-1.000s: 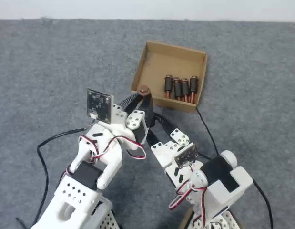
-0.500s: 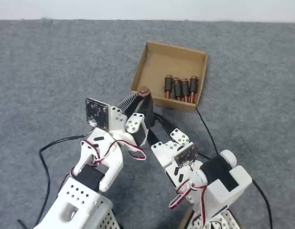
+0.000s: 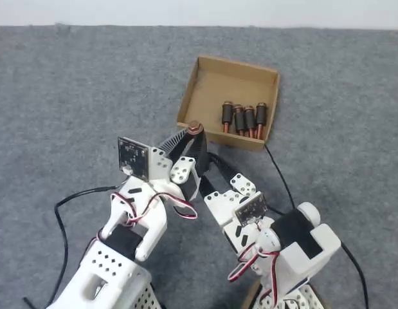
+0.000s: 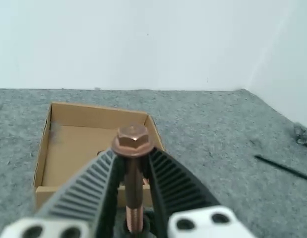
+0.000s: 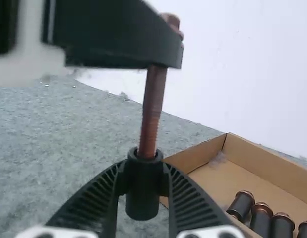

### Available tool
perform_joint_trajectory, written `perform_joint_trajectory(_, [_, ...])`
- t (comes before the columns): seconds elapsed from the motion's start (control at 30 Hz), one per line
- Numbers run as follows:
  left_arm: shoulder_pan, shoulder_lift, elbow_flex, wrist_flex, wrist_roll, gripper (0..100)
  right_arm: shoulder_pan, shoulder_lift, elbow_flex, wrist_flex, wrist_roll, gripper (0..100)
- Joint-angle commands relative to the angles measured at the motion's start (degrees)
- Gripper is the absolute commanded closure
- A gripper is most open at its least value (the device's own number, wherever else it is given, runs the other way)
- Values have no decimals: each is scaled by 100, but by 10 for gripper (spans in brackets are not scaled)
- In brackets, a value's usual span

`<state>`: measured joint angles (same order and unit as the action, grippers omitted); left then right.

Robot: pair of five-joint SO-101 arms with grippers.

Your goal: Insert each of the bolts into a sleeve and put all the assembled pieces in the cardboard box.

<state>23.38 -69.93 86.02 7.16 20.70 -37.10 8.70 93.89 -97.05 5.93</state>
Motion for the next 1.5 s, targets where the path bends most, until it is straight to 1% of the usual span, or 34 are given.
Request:
perform_joint_trajectory(0.0, [35,-44,391,-422,70,988,180,-321,176,-31,70,991])
perform_joint_trajectory(0.1, [53,-44,532,-554,70,988,189,-321,185,-31,70,991])
perform_joint_trajectory(0.33, [53,-44,945,-1169,70,988,207,-321,185,-31,70,991])
perform_joint_trajectory(0.43, [53,-44,1024,-1204,70,988,207,-321,185,-31,70,991])
perform_joint_trajectory(0.63, [62,-44,1051,-879,70,988,224,-321,167,-31,88,991])
perform_joint_trajectory(0.87, [62,-44,1051,-598,70,983,444,-330,132,-48,79,991])
perform_joint_trajectory(0.97, [62,-44,1051,-563,105,923,444,-330,132,-48,79,991])
perform_joint_trajectory(1.03, [62,-44,1051,-360,105,867,453,-330,132,-57,79,991])
perform_joint_trajectory(1.1, [62,-44,1051,-185,114,833,453,-330,132,-57,79,991])
perform_joint_trajectory(1.47, [70,-44,1051,-123,114,841,444,-321,88,-40,97,991])
